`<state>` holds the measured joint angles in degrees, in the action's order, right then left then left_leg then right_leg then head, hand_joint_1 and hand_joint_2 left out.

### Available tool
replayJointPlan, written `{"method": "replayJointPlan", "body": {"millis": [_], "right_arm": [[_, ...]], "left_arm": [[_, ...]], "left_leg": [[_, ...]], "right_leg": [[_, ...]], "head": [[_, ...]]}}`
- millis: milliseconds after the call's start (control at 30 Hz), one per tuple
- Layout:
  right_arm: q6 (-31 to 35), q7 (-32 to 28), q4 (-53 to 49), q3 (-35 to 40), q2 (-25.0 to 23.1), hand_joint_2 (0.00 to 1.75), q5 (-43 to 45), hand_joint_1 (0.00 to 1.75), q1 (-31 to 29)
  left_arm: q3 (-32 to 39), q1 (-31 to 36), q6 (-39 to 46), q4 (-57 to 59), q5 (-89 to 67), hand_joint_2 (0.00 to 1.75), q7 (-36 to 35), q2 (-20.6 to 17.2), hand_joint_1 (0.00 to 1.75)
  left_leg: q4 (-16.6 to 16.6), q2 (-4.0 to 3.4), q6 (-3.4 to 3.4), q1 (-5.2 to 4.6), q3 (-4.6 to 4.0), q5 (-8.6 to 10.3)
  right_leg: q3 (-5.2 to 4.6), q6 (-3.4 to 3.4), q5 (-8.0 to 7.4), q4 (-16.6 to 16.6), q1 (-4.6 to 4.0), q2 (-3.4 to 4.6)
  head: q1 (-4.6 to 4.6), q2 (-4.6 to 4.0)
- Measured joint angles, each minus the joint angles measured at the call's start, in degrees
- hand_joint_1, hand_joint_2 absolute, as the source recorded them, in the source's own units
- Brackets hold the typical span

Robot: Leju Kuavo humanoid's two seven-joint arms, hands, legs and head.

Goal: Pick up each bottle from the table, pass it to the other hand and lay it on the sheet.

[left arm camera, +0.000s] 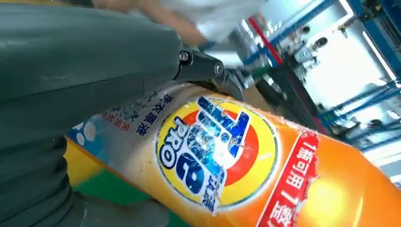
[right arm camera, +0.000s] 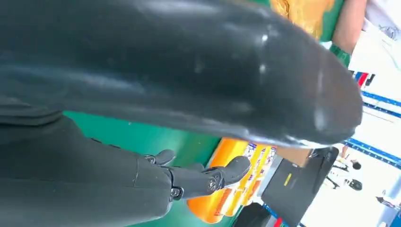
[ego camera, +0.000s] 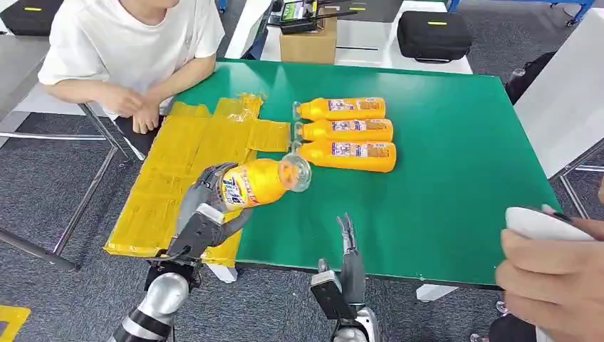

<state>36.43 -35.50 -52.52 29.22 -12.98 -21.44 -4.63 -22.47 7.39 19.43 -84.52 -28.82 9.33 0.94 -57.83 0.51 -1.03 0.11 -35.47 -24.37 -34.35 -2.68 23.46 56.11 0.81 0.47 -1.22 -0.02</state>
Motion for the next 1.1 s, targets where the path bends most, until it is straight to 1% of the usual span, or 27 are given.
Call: {"method": "replayJointPlan", "body": {"millis": [67, 133, 233, 400, 533, 667, 767, 800, 833, 867, 933, 1000, 1067, 1100], "right_arm": [[-1.69, -0.15, -0.61, -0.04, 0.0, 0.0, -0.24, 0.0, 0.12], [-4.19, -0.37, -1.66, 0.02, -0.02, 0.0, -0.48, 0.0, 0.31], [-6.73, -0.41, -3.24, 0.48, -0.11, 0.0, -0.65, 0.0, 0.58], [-10.73, -0.13, -7.15, 1.97, 0.09, 0.0, 2.23, 0.0, 2.3], [-12.69, 0.59, -10.03, 3.34, 0.85, 0.0, 3.1, 0.0, 3.55], [-13.05, 0.68, -11.43, 4.04, 1.4, 0.0, 3.15, 0.0, 4.08], [-13.68, 0.96, -12.0, 4.44, 1.75, 0.0, 3.3, 0.0, 4.24], [-13.88, 1.2, -12.09, 4.53, 1.9, 0.0, 3.35, 0.0, 4.32], [-14.18, 1.33, -12.09, 4.59, 2.01, 0.0, 3.39, 0.0, 4.32], [-14.25, 1.4, -12.11, 4.7, 2.14, 0.0, 3.41, 0.0, 4.32], [-14.51, 1.42, -12.26, 4.87, 2.32, 0.0, 3.48, 0.0, 4.32], [-14.86, 1.44, -12.37, 4.96, 2.43, 0.0, 3.76, 0.0, 4.33], [-14.99, 1.44, -12.39, 4.96, 2.43, 0.0, 4.15, 0.0, 4.31], [-15.12, 1.44, -12.37, 4.96, 2.45, 0.0, 4.31, 0.0, 4.31]], "left_arm": [[-0.02, 1.21, 0.04, 1.88, -6.29, 1.75, -2.32, -0.11, 1.75], [0.02, 3.87, -1.46, 6.01, -12.76, 1.75, -4.51, -0.15, 1.75], [0.44, 8.18, -2.25, 13.51, -19.53, 1.75, -7.56, -0.15, 1.75], [2.8, 15.37, -2.34, 27.17, -27.07, 1.75, -10.84, -0.15, 1.75], [4.5, 19.5, -2.58, 36.6, -29.51, 1.75, -12.89, -0.17, 1.75], [5.07, 21.63, -2.56, 41.29, -30.04, 1.75, -13.09, -0.17, 1.75], [5.88, 23.05, -3.45, 44.97, -30.41, 1.75, -14.59, 0.13, 1.75], [6.43, 23.9, -3.96, 46.21, -30.12, 1.75, -15.1, 0.35, 1.55], [6.95, 24.71, -4.22, 47.53, -29.95, 1.75, -15.56, 0.55, 1.43], [7.39, 25.5, -4.57, 48.72, -29.97, 1.75, -15.95, 0.66, 0.0], [8.53, 27.12, -6.06, 51.41, -28.68, 1.75, -15.66, 1.12, 0.0], [10.47, 28.47, -8.8, 53.35, -25.11, 1.75, -13.43, 1.71, 0.0], [13.14, 29.44, -13.43, 54.86, -20.21, 1.75, -10.33, 2.14, 0.0], [14.83, 29.96, -17.18, 55.09, -15.96, 1.75, -7.9, 2.42, 0.0]], "left_leg": [[0.0, 0.01, 0.0, 0.0, 0.0, 0.02], [0.0, 0.06, -0.01, 0.0, 0.0, 0.04], [0.0, 0.01, -0.02, -0.01, 0.01, 0.05], [0.0, -0.02, -0.02, 0.0, 0.01, 0.06], [0.0, -0.03, -0.02, 0.0, 0.0, 0.05], [0.0, 0.0, -0.02, 0.0, -0.02, 0.05], [0.0, 0.0, -0.02, -0.01, -0.02, 0.05], [0.0, 0.04, -0.02, -0.01, -0.02, 0.05], [0.0, 0.06, -0.02, -0.01, -0.01, 0.05], [0.0, 0.06, -0.02, -0.01, 0.0, 0.05], [0.0, 0.03, -0.02, -0.01, 0.05, 0.05], [0.0, 0.03, -0.02, -0.01, 0.12, 0.05], [0.0, 0.07, -0.01, -0.01, 0.22, 0.06], [0.0, 0.13, -0.01, 0.0, 0.27, 0.06]], "right_leg": [[0.02, 0.0, 0.0, 0.0, 0.01, -0.01], [0.04, 0.0, -0.01, 0.0, 0.01, -0.03], [0.03, -0.01, -0.04, 0.02, 0.01, -0.02], [0.03, -0.01, -0.04, 0.03, 0.0, -0.02], [0.02, 0.0, -0.03, 0.03, 0.0, -0.01], [0.01, 0.0, -0.02, 0.02, 0.01, -0.02], [0.02, 0.0, -0.02, 0.01, 0.01, -0.02], [0.05, 0.0, -0.02, 0.01, 0.02, -0.03], [0.07, 0.0, -0.02, 0.01, 0.02, -0.05], [0.09, 0.0, -0.02, 0.01, 0.01, -0.05], [0.11, 0.0, -0.02, 0.01, 0.01, -0.04], [0.2, 0.0, -0.02, 0.02, 0.01, -0.05], [0.29, 0.0, -0.02, 0.02, 0.01, -0.07], [0.4, 0.01, 0.02, 0.01, 0.0, -0.19]], "head": [[-0.02, 0.02], [-0.02, 0.02], [-0.04, 0.02], [0.0, 0.02], [-0.04, 0.02], [0.0, 0.02], [0.0, 0.02], [0.02, 0.0], [-0.02, 0.0], [0.0, 0.02], [-0.02, 0.02], [-0.02, 0.02], [-0.04, 0.02], [0.0, 0.02]]}}
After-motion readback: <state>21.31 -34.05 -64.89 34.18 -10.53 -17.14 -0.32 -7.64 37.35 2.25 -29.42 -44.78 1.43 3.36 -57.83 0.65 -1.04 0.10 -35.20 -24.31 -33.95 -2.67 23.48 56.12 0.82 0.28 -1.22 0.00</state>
